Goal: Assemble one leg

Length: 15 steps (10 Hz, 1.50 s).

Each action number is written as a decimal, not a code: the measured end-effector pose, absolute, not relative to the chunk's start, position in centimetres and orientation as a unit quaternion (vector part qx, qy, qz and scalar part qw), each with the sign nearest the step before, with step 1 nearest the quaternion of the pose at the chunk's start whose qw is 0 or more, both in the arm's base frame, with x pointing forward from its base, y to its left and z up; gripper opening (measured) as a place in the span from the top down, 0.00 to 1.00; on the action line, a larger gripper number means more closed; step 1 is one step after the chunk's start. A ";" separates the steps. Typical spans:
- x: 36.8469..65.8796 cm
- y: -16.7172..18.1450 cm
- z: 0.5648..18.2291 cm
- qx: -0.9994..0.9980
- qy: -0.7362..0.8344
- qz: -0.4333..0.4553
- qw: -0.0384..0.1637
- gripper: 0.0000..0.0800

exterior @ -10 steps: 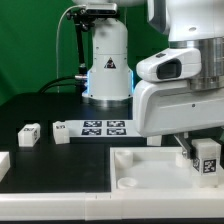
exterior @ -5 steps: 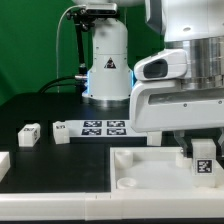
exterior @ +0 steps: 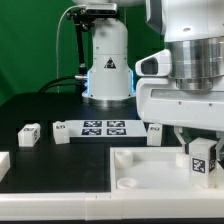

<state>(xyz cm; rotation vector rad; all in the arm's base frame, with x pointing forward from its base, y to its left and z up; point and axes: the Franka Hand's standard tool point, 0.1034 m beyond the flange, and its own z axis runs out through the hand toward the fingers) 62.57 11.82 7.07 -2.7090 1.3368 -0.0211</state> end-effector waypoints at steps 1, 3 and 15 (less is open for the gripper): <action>62.5 11.9 7.1 -0.873 0.483 -0.005 0.059 0.64; 62.5 12.2 7.1 -0.807 0.588 0.001 0.058 0.64; 62.3 12.9 7.0 -0.937 0.343 -0.011 0.065 0.19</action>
Offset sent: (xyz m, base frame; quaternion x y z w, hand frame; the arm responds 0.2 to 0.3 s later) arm 0.0002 -0.0037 -0.0016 -0.0064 0.0067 0.1738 0.9847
